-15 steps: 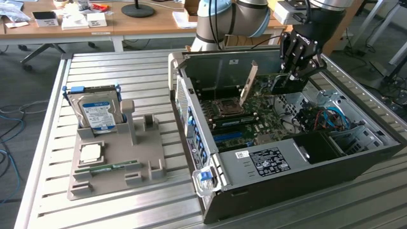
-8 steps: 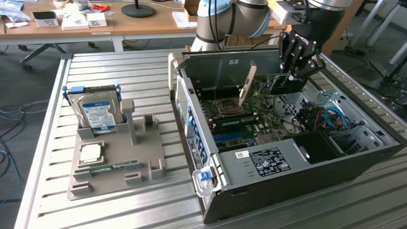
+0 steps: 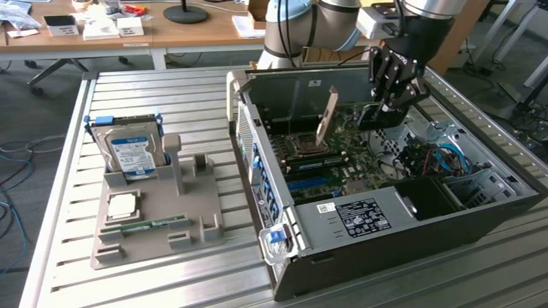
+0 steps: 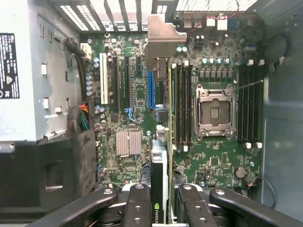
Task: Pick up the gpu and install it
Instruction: 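Insert the gpu into the slot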
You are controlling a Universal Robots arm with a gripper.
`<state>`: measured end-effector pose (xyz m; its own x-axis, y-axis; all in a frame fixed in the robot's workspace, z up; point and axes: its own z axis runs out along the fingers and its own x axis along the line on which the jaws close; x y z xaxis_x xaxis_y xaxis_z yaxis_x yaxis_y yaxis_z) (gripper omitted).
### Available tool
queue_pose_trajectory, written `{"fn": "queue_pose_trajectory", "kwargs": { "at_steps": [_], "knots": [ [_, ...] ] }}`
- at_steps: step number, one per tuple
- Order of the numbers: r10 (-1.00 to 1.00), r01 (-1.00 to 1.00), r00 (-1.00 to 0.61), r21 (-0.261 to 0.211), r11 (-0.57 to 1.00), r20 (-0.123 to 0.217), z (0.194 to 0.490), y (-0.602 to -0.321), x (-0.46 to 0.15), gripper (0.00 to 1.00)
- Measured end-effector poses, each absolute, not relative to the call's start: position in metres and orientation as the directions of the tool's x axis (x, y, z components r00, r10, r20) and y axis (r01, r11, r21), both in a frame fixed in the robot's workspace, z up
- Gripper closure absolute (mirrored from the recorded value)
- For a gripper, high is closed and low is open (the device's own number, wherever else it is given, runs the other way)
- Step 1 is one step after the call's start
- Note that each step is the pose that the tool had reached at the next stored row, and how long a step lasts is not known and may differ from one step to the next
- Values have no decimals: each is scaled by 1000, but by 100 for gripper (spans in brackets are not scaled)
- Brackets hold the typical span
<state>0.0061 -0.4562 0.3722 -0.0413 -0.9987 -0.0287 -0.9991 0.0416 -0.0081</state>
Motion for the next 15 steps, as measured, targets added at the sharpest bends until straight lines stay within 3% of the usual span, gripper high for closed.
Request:
{"fn": "queue_pose_trajectory", "kwargs": {
  "at_steps": [15],
  "knots": [
    [-998,-998,-57,-8,58,-28,356,-456,-18,73]
  ]
}}
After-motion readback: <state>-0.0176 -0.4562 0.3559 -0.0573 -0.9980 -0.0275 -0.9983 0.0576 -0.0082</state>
